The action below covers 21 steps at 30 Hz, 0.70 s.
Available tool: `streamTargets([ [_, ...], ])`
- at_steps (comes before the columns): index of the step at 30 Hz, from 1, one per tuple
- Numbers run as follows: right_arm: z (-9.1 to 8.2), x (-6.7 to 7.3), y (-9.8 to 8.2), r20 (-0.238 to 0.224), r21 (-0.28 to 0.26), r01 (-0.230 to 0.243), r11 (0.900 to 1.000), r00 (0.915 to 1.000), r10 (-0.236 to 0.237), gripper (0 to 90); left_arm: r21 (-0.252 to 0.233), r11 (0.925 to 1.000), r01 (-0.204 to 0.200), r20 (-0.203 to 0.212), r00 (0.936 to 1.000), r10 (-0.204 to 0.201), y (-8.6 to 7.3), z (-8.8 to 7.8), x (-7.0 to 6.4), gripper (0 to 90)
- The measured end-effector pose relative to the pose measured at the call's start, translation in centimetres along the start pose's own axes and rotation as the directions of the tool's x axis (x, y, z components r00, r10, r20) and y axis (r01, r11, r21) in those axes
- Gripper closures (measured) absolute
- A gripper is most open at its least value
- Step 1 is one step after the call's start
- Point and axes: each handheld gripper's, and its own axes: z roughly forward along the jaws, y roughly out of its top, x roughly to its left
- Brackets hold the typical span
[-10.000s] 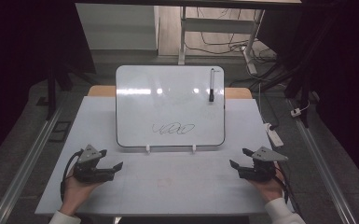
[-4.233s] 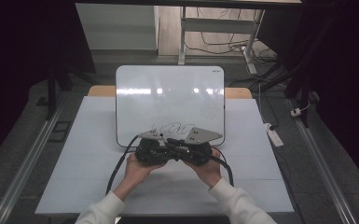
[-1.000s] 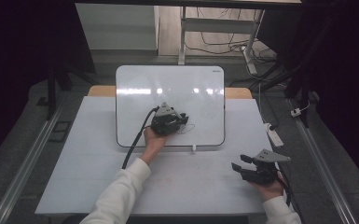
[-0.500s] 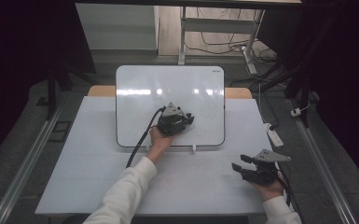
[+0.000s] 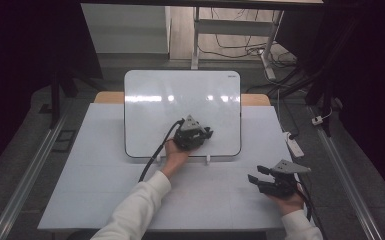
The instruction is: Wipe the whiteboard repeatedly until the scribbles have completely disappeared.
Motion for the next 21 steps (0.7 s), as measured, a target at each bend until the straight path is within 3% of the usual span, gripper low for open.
streamTargets([
  [3,0.0,0.0,0.0,0.003,0.005,0.002,1.0,1.0,-0.002,43.2,-0.006,1.0,-0.007,-0.03,0.9995,0.006,0.3,-0.9,0.9,77.9],
  [5,-0.2,-0.1,0.0,0.006,-0.002,-0.003,1.0,1.0,0.003,43.2,-0.034,0.9987,0.037,-0.059,0.9975,-0.039,0.5,-2.0,2.3,77.9],
  [7,-0.2,-0.1,0.0,0.006,-0.006,-0.008,1.0,1.0,0.008,43.3,-0.041,0.9969,0.067,-0.048,0.9964,-0.069,0.5,-2.5,2.9,77.9],
  [8,-0.2,-0.1,0.0,0.004,-0.005,-0.008,1.0,1.0,0.008,43.3,-0.036,0.9974,0.063,-0.046,0.9968,-0.065,0.4,-2.3,2.6,77.9],
  [11,0.1,0.1,0.1,-0.003,-0.001,-0.002,1.0,1.0,0.002,43.3,0.012,0.9998,0.014,0.019,0.9997,-0.014,-0.2,-0.4,0.4,77.9],
  [13,0.1,0.2,0.1,-0.002,0.004,0.005,1.0,1.0,-0.005,43.2,0.03,0.9985,-0.046,0.011,0.9989,0.045,-0.2,0.2,-0.7,77.9],
  [14,0.1,0.2,0.1,-0.001,0.003,0.005,1.0,1.0,-0.005,43.2,0.03,0.9982,-0.051,0.002,0.9987,0.051,0.0,0.1,-0.5,77.9],
  [18,-0.2,0.0,0.0,0.003,-0.002,-0.006,1.0,1.0,0.006,43.2,-0.042,0.9984,0.039,-0.075,0.9963,-0.042,0.6,-2.5,2.8,77.9],
  [20,-0.2,-0.1,0.0,0.001,-0.004,-0.01,1.0,1.0,0.01,43.3,-0.055,0.9961,0.07,-0.073,0.9946,-0.074,0.5,-3.4,3.7,78.0],
  [21,-0.2,0.0,0.1,0.0,-0.004,-0.008,1.0,1.0,0.008,43.2,-0.054,0.9958,0.074,-0.068,0.9947,-0.077,0.3,-3.3,3.6,77.9],
])
